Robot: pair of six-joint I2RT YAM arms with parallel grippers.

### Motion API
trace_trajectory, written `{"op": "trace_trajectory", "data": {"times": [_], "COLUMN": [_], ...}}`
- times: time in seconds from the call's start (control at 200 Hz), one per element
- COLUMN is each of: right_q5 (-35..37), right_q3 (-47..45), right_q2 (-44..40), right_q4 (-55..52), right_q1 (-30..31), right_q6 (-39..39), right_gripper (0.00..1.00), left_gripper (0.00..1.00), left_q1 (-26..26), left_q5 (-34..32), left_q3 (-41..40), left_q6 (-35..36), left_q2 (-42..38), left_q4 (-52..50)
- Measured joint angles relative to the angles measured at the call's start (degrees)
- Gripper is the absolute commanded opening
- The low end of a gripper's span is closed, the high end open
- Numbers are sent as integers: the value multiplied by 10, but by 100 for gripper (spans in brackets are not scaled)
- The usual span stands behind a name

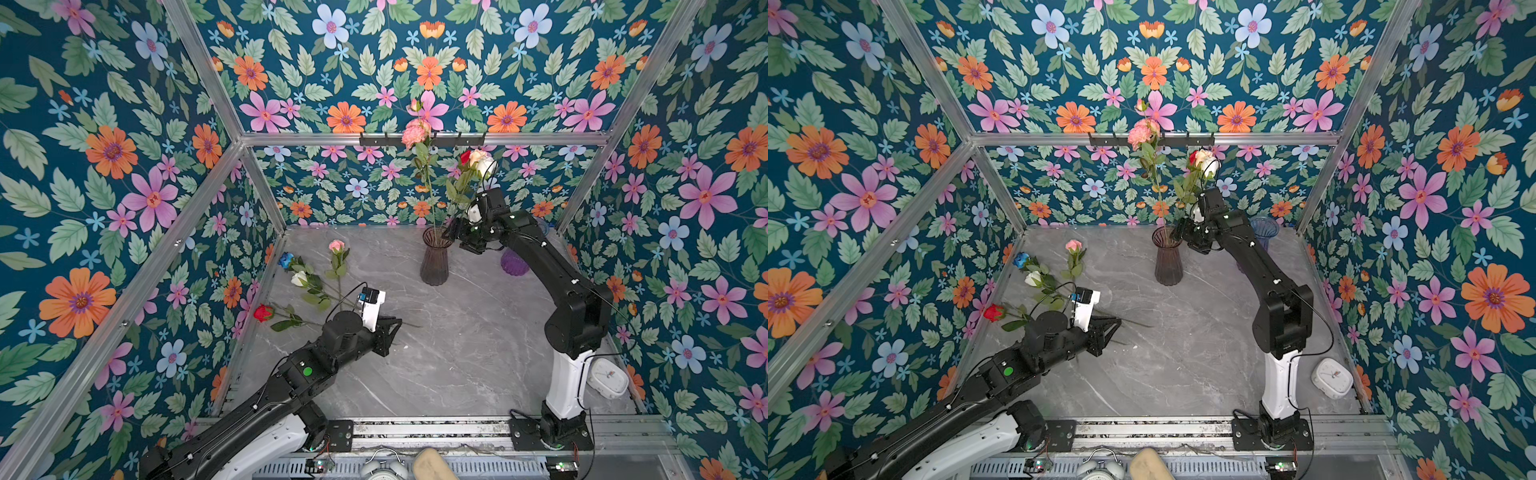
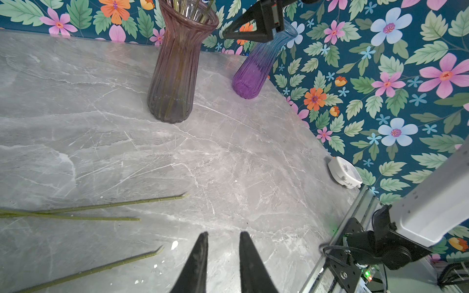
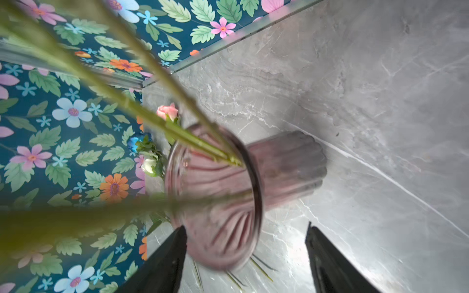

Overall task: Arrange flowers in a vase
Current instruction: Place the vase at the top-center of the table, then pick up the vase from the top-right of the table.

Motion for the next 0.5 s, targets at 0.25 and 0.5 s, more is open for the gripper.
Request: {"op": "trace_trajectory", "data": {"times": [0.25,0.5], "right_q5": [-9,-88], "right_q3": [-222,-327], "right_q2": [-229,-347], "right_q4": [51,92], "right_q1": [-47,-259], "right_q6": [-28,36], "right_gripper": [64,54], "left_gripper": [25,25], "left_q1": [0,0], "left_q5": [-1,1], "left_q3": [-2,-4], "left_q6": [0,6], "left_q2": [-9,16], "left_q4": [-1,12]}}
